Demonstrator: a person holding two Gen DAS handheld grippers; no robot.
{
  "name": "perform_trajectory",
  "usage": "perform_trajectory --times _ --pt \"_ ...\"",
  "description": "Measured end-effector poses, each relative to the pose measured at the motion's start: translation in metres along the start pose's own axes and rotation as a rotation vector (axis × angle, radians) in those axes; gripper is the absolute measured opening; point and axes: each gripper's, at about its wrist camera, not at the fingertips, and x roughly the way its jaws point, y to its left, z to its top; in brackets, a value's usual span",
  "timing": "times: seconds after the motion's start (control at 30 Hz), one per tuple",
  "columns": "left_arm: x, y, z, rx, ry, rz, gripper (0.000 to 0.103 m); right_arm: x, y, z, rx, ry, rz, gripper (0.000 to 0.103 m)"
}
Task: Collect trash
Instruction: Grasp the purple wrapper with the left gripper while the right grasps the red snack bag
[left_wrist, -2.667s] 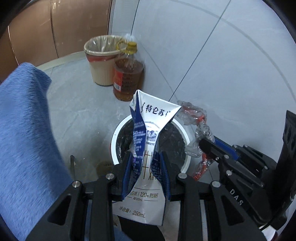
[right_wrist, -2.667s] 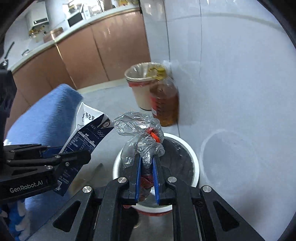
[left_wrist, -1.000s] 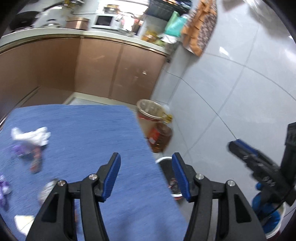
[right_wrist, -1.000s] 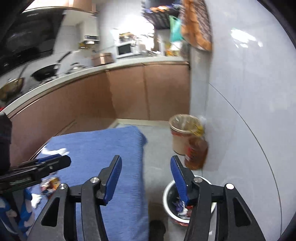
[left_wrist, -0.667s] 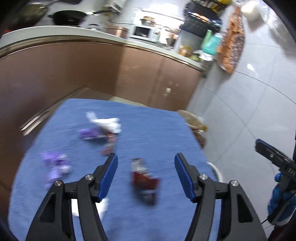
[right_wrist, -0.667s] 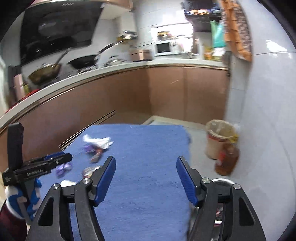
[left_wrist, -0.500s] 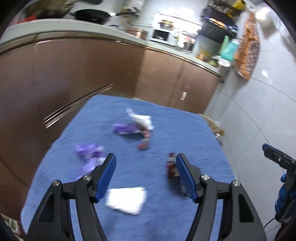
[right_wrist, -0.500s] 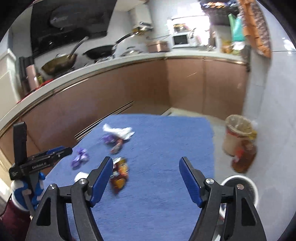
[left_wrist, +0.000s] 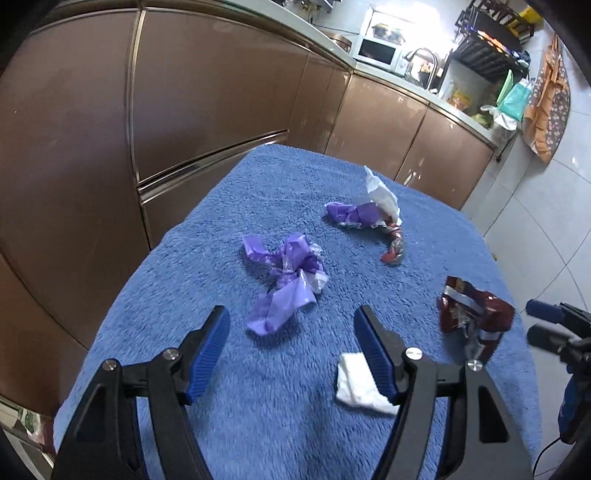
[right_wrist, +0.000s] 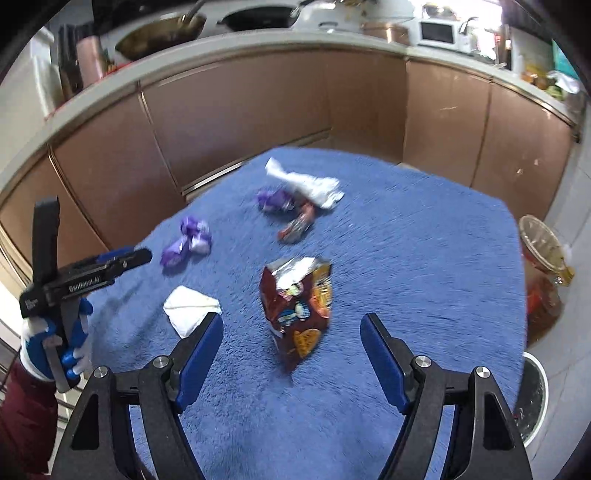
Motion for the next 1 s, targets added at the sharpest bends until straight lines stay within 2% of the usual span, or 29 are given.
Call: perform_trajectory --times 0.17,0.3,0.43,0.53,0.67,0.73,0.8,1.0 --pt "0.025 -0.007 0.014 0.025 -0.008 0.021 0.068 0.028 0.009 0.003 -0.015 0.051 0.004 0.075" --pt "0.049 -0.006 0.022 0.019 0.017 0.033 0.067 0.043 -0.003 0.005 0.003 0.075 0.000 0.074" --pt "0.068 -0.006 0.022 0.009 0.056 0.035 0.053 0.051 -0.015 0.007 0.020 0.085 0.007 0.069" --pt "0.078 -0.005 0.020 -0.003 0.088 0.021 0.042 0.057 -0.022 0.008 0.039 0.092 0.020 0.061" --pt "0.079 -0.005 0.019 -0.010 0.098 0.011 0.036 0.062 -0.027 0.006 0.058 0.099 0.051 0.041" --pt "0.079 -0.004 0.018 -0.021 0.101 0.001 0.033 0.060 -0.028 0.004 0.065 0.091 0.058 0.036" --pt "0.077 -0.005 0.017 -0.018 0.100 0.007 0.031 0.057 -0.028 0.004 0.071 0.081 0.059 0.023" --pt "0.062 -0.010 0.018 0.000 0.075 0.027 0.028 0.043 -0.034 -0.004 0.111 0.058 0.076 0.023"
